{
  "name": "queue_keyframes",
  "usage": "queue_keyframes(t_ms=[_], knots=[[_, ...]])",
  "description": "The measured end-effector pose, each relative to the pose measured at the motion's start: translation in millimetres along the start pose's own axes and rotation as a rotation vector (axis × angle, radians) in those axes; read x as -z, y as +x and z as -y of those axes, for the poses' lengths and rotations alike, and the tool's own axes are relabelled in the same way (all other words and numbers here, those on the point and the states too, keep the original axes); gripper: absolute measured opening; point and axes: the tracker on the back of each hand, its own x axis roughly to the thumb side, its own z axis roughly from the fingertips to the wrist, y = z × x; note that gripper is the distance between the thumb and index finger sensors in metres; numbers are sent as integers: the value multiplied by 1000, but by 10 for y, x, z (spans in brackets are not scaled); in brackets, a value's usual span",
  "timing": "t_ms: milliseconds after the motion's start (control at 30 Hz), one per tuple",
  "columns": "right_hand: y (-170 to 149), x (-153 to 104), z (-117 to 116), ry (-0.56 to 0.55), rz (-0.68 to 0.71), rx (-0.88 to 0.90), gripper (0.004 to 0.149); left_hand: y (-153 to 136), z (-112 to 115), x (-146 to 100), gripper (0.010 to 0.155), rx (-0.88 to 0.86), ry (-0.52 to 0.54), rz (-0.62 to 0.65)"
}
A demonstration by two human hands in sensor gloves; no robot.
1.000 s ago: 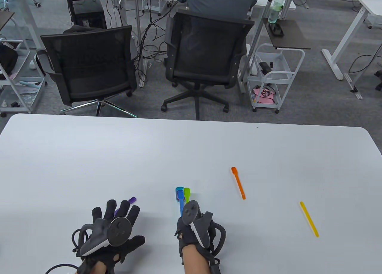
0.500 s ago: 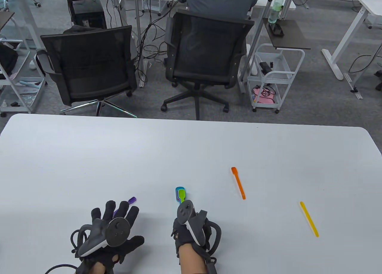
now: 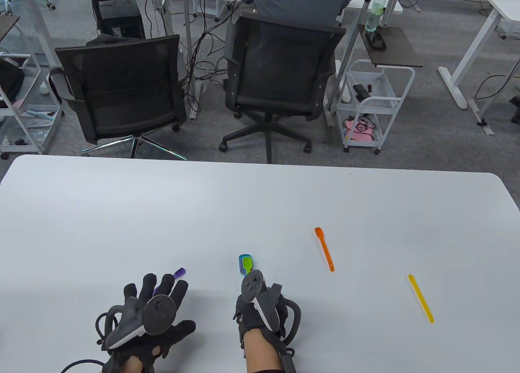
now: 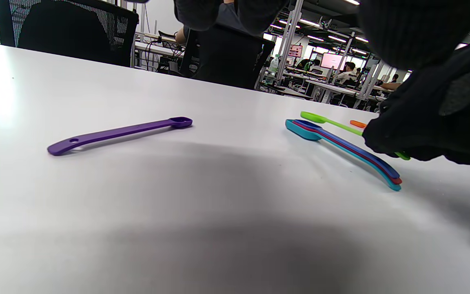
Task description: Nest measuring spoons
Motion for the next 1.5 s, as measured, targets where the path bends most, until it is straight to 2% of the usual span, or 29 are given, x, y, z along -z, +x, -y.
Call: queue_keyframes(t_ms=[1500], knots=[[15, 5, -15, 21, -11, -17, 55, -64, -29, -9, 100, -24, -7, -15]])
